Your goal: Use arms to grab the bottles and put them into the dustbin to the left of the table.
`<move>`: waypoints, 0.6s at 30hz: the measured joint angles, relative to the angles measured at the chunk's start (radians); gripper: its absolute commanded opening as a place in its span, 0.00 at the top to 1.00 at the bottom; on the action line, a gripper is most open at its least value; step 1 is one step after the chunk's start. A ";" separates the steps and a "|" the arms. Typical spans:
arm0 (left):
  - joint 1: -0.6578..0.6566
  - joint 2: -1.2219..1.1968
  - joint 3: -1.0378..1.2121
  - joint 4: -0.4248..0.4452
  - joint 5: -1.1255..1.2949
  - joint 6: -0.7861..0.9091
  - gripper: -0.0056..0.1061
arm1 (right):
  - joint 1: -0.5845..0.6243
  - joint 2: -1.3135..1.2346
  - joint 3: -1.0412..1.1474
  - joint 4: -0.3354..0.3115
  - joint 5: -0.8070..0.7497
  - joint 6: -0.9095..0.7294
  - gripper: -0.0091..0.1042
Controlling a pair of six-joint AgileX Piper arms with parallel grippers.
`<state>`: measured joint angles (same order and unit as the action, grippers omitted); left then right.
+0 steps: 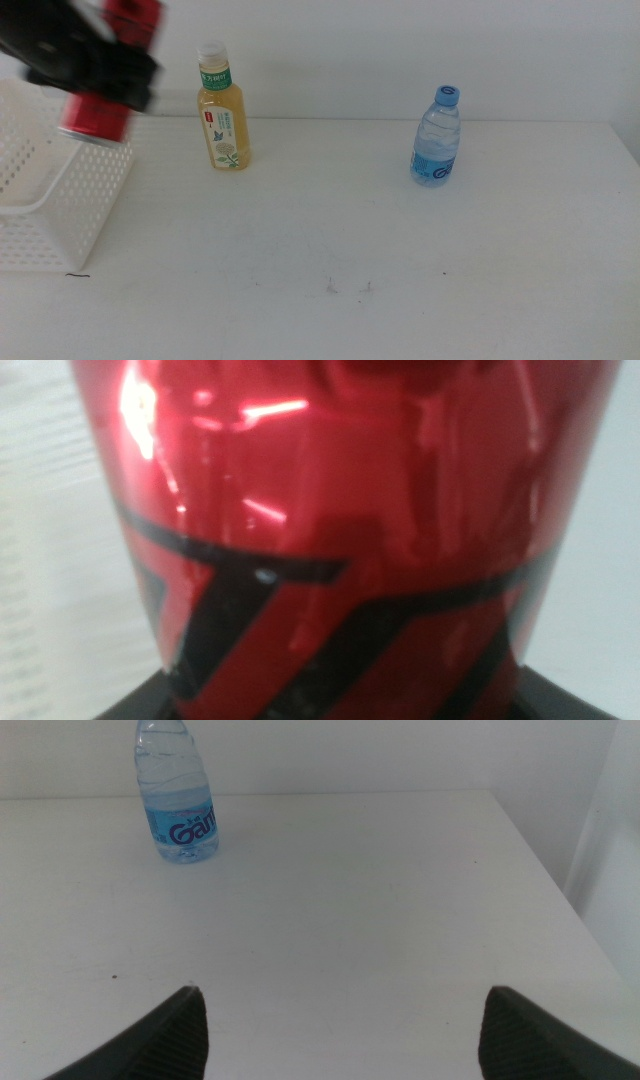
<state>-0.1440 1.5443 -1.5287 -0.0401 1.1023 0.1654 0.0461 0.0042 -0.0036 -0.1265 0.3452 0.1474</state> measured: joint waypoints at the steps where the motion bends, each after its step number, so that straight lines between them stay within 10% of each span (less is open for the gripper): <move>1: 0.040 0.017 -0.033 0.017 0.024 0.009 0.97 | 0.000 0.000 0.000 0.000 0.000 0.000 0.22; 18: 0.404 0.395 -0.165 0.077 0.045 0.135 0.97 | 0.000 0.000 0.000 0.000 0.000 0.000 0.22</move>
<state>0.2600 1.9389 -1.6934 0.0368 1.1476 0.3002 0.0461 0.0042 -0.0036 -0.1265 0.3452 0.1474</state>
